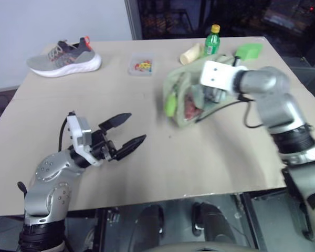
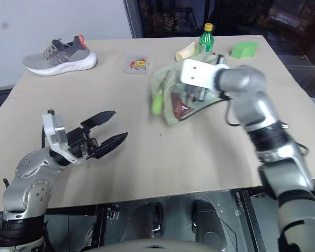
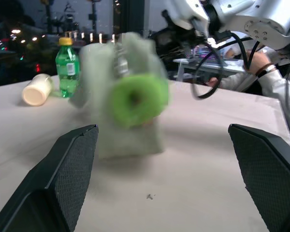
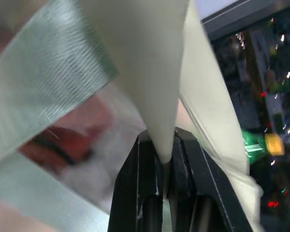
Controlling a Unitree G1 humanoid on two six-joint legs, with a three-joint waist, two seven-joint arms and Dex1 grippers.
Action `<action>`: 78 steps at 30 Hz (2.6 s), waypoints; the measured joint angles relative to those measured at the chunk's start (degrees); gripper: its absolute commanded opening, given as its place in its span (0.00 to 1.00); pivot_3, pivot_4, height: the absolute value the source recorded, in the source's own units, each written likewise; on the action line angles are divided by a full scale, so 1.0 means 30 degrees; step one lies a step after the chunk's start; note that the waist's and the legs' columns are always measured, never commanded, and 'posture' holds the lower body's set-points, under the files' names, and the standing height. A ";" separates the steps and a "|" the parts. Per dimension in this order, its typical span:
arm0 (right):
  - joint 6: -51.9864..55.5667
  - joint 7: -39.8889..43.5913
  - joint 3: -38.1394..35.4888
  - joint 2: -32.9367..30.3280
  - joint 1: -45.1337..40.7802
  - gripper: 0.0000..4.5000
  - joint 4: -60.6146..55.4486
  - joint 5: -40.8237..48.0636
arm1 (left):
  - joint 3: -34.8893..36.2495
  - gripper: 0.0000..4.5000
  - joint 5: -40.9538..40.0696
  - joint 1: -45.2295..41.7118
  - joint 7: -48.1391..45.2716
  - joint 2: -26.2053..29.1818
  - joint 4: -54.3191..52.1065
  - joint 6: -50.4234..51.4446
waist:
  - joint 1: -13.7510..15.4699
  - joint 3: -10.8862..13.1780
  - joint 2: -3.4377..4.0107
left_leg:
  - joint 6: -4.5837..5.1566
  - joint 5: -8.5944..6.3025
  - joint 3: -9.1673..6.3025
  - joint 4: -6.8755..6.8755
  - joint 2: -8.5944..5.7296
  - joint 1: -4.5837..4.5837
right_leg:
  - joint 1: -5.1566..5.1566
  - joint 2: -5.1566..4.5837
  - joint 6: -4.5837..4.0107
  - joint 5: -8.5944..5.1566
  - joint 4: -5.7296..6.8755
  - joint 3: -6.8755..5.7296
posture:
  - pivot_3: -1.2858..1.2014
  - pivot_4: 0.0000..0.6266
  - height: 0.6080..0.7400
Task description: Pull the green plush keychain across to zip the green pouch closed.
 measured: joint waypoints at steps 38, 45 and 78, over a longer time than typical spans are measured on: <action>-0.0185 -0.3097 0.0874 0.4937 -0.0202 0.02 0.0499 0.1950 | 0.1952 1.00 0.2284 0.1290 0.5706 0.0018 0.0282 -0.0545 | 0.0019 -0.0011 -0.0016 | -0.0009 0.0000 -0.0038 0.0012 -0.0012 -0.0135 | -0.0017 -0.0003 0.0004 0.0006 -0.0082 -0.0114 | 0.52 0.24 1.00; -0.0146 -0.3671 0.1886 0.5049 0.0963 0.02 -0.0012 0.1530 | 0.2576 1.00 0.3864 0.0636 0.6644 0.1550 0.2023 -0.0060 | 0.0017 -0.0024 -0.0039 | -0.0012 0.0002 -0.0038 0.0015 -0.0017 -0.0128 | -0.0014 -0.0017 -0.0011 -0.0007 -0.0079 -0.0114 | 0.52 0.24 1.00; -0.1317 -0.4635 0.1909 0.5889 0.0256 0.00 0.1961 0.1447 | -0.4377 0.08 1.6625 -1.2155 0.5198 0.9723 0.9371 -1.6447 | -0.0040 -0.0010 -0.0021 | -0.0024 0.0010 0.0022 -0.0031 -0.0028 -0.0176 | -0.0096 -0.0015 0.0011 0.0008 -0.0086 -0.0098 | 0.52 0.24 1.00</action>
